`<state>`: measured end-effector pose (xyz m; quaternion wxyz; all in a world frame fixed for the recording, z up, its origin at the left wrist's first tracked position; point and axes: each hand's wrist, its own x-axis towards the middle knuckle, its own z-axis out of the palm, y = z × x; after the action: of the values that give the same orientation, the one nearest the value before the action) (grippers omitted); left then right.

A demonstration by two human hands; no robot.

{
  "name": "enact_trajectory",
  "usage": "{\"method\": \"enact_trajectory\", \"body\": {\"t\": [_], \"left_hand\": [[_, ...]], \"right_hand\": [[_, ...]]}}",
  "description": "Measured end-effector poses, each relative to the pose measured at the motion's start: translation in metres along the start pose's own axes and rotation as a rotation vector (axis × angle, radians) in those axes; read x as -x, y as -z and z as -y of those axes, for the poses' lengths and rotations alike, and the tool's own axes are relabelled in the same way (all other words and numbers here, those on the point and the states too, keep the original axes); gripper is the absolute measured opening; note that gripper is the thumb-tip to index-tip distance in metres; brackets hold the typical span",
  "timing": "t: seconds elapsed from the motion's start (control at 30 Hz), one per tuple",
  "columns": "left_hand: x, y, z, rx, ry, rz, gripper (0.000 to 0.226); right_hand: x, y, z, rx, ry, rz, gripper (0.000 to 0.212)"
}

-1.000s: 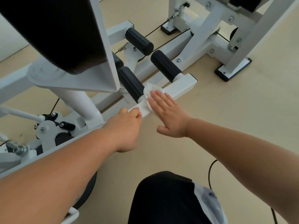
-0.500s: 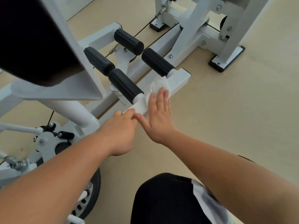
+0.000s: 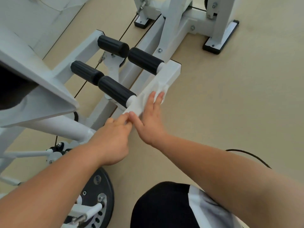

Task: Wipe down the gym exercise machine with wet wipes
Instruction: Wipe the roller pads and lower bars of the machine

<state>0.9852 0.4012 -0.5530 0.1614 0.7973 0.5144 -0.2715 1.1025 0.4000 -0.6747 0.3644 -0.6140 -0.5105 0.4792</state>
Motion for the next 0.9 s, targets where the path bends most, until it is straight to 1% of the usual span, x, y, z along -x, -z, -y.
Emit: {"method": "enact_trajectory", "body": {"t": [0.07, 0.2, 0.3, 0.4, 0.5, 0.57, 0.63, 0.73, 0.8, 0.83, 0.87, 0.9], "left_hand": [[0.0, -0.001, 0.0, -0.002, 0.001, -0.005, 0.074], [-0.002, -0.002, 0.0, -0.035, 0.028, 0.01, 0.068], [-0.002, -0.002, -0.001, -0.043, 0.034, 0.016, 0.067], [-0.002, -0.003, -0.001, -0.047, 0.031, 0.002, 0.068], [-0.001, -0.002, -0.002, -0.036, 0.029, -0.006, 0.072], [0.0, -0.002, -0.002, -0.035, 0.033, 0.004, 0.073], [0.0, -0.003, -0.002, -0.036, 0.039, -0.006, 0.072], [0.0, -0.004, -0.003, -0.028, 0.046, -0.016, 0.066], [0.0, -0.004, -0.003, -0.036, 0.051, -0.001, 0.065], [0.0, -0.004, -0.003, -0.039, 0.053, 0.006, 0.066], [0.0, -0.003, -0.004, -0.041, 0.056, 0.011, 0.067], [0.001, -0.002, -0.004, -0.04, 0.06, 0.015, 0.068]], "right_hand": [[-0.006, 0.0, 0.0, -0.012, -0.008, -0.01, 0.099], [-0.062, 0.037, 0.006, -0.048, -0.133, -0.156, 0.095], [-0.088, 0.06, 0.0, -0.122, -0.167, -0.225, 0.093], [-0.066, 0.04, 0.002, -0.023, -0.113, -0.175, 0.095], [-0.014, 0.006, -0.008, 0.101, 0.067, -0.026, 0.097], [0.002, -0.001, -0.019, 0.14, 0.13, 0.048, 0.099], [-0.013, 0.012, -0.022, 0.14, 0.107, 0.003, 0.099], [-0.059, 0.049, -0.015, 0.054, -0.043, -0.166, 0.089], [-0.075, 0.06, -0.009, 0.036, -0.121, -0.201, 0.089], [-0.074, 0.056, -0.007, 0.071, -0.123, -0.19, 0.091], [-0.068, 0.047, -0.007, 0.148, -0.087, -0.174, 0.093], [-0.054, 0.035, -0.008, 0.242, -0.008, -0.144, 0.095]]}}
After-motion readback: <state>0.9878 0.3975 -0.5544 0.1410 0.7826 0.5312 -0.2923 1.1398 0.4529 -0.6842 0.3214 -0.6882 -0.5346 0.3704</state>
